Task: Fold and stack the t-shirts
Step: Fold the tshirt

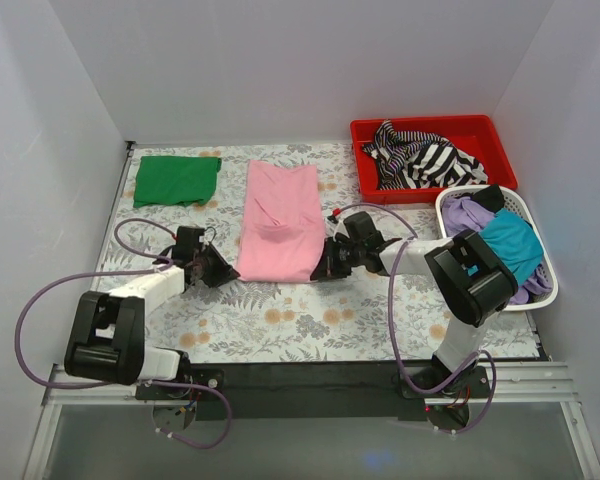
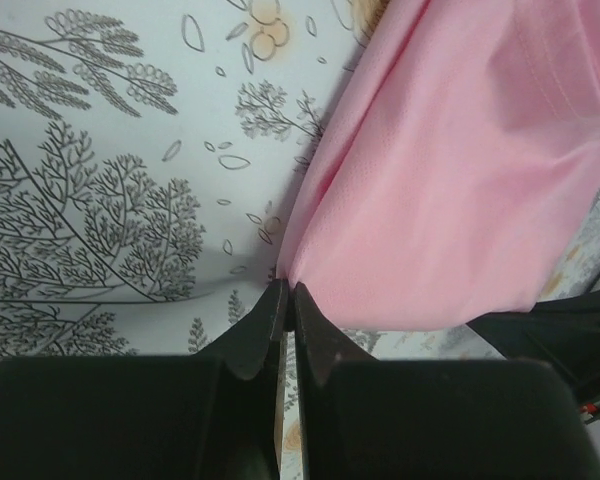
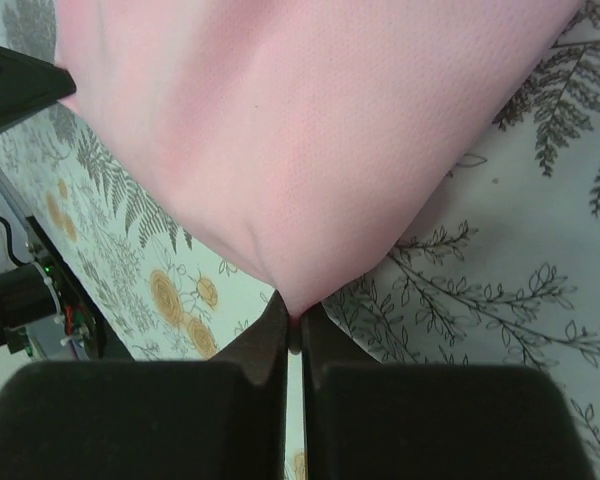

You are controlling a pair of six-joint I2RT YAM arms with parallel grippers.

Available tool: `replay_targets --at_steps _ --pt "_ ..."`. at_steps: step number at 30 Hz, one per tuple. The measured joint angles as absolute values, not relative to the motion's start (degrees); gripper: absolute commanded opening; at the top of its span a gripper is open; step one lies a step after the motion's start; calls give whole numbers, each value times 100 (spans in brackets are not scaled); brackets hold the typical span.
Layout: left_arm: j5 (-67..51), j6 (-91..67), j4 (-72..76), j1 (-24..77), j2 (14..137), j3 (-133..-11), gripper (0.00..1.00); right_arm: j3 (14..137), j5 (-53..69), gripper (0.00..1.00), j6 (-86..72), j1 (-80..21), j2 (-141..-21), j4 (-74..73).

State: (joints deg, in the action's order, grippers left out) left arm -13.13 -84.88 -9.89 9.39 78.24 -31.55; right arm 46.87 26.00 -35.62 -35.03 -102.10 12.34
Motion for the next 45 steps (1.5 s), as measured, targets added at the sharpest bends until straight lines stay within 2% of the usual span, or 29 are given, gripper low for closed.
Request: replay_targets --at_steps 12,26,35,45 --pt "-1787 -8549 -2137 974 5885 -3072 0 4580 2296 1 -2840 -4062 -8930 -318" --pt "-2215 -8978 -3935 1109 4316 -3437 0 4324 1310 5 -3234 -5129 -6963 -1879" --pt "-2060 -8864 -3981 1116 4792 -4268 0 5374 360 9 -3035 -5124 -6945 -2510" --pt "-1879 -8733 -3050 1116 6377 -4703 0 6337 -30 9 -2364 -4584 -8361 -2620"
